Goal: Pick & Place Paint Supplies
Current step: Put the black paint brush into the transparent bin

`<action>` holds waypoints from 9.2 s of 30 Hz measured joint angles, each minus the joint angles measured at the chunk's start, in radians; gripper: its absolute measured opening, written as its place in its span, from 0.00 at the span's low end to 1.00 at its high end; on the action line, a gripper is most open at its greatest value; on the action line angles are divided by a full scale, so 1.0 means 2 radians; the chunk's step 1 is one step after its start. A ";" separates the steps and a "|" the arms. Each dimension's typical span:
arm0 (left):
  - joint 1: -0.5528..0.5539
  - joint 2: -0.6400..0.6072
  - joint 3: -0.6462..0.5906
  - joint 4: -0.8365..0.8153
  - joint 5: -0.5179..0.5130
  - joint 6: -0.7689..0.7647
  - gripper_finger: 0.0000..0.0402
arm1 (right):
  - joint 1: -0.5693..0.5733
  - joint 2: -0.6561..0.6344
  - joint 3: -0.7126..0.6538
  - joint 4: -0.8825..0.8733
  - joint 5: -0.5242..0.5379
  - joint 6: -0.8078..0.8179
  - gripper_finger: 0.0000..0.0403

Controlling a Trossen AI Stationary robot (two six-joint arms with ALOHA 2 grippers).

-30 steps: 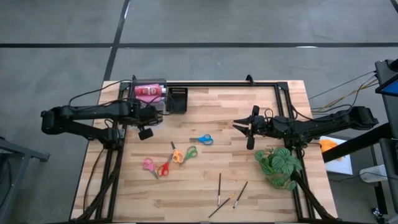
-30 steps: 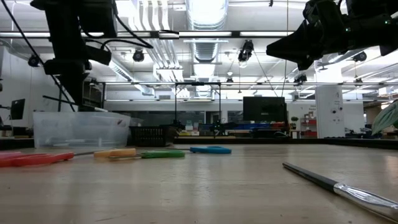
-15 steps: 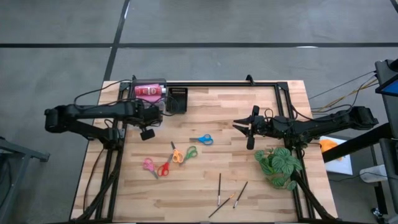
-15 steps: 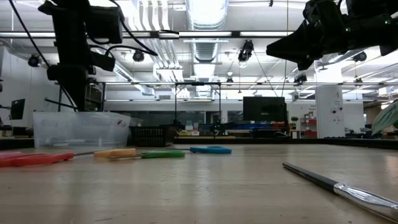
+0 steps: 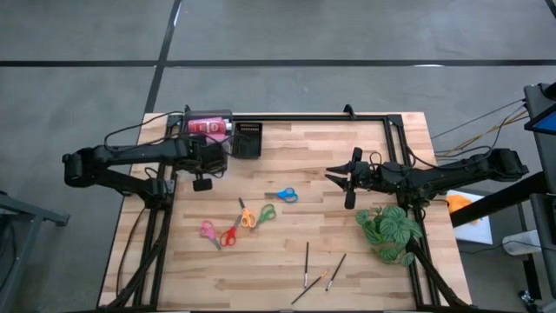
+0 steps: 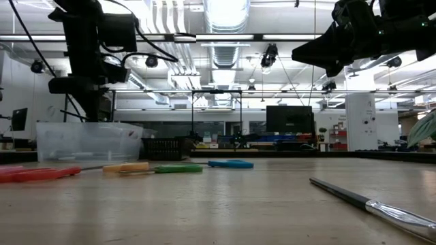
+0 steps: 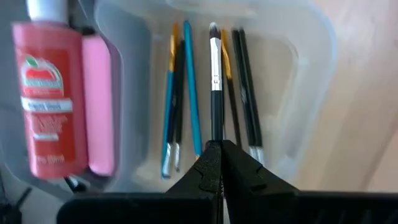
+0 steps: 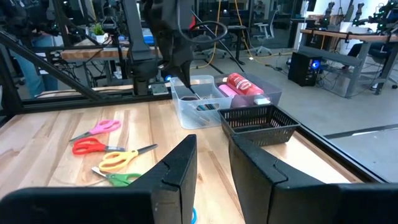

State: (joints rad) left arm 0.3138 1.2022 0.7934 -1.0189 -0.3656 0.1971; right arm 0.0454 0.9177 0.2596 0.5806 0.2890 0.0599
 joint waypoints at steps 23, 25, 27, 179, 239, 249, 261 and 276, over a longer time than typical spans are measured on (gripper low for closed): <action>0.059 0.000 -0.040 0.055 0.075 0.049 0.03 | 0.000 0.000 0.000 0.000 0.000 0.000 0.22; 0.059 0.000 -0.040 0.055 0.075 0.047 0.05 | 0.000 0.000 0.000 0.000 0.000 0.000 0.22; 0.059 0.000 -0.040 0.055 0.075 0.045 0.09 | 0.000 0.000 0.000 0.000 0.000 0.000 0.22; -0.239 0.549 0.325 0.593 0.436 0.160 0.28 | 0.000 0.000 0.000 -0.003 0.000 0.000 0.22; -0.213 0.545 0.320 0.477 0.423 0.062 0.01 | 0.000 0.000 0.000 -0.003 0.000 0.000 0.22; -0.213 0.545 0.320 0.477 0.422 0.068 0.00 | 0.000 0.000 0.000 -0.003 0.000 0.000 0.22; -0.212 0.538 0.320 0.475 0.418 0.069 0.00 | 0.000 0.000 0.000 -0.003 0.000 0.000 0.22; -0.209 0.513 0.317 0.446 0.403 0.073 0.00 | 0.000 0.000 0.000 -0.004 0.000 0.000 0.22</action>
State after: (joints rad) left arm -0.1036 2.2278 1.4273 -0.1275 0.4401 0.3435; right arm 0.0453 0.9180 0.2592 0.5734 0.2889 0.0597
